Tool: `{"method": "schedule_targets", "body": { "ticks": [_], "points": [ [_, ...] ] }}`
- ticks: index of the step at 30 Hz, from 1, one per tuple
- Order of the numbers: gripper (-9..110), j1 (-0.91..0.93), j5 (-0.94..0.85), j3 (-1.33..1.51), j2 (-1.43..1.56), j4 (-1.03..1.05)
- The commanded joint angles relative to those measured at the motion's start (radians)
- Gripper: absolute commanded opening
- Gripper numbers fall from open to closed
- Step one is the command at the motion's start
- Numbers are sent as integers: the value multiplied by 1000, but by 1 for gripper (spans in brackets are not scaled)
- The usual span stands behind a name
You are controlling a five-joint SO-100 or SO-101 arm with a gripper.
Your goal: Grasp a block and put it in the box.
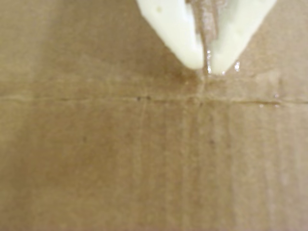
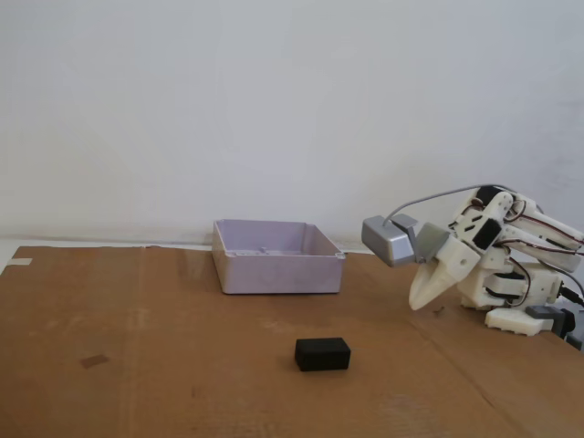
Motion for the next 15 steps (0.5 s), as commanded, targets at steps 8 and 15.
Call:
{"method": "schedule_targets", "body": {
  "ticks": [8,15],
  "points": [
    [0,-8,6,-34,-117,-124],
    [0,-8,5,-155,-313,-314]
  ]
}}
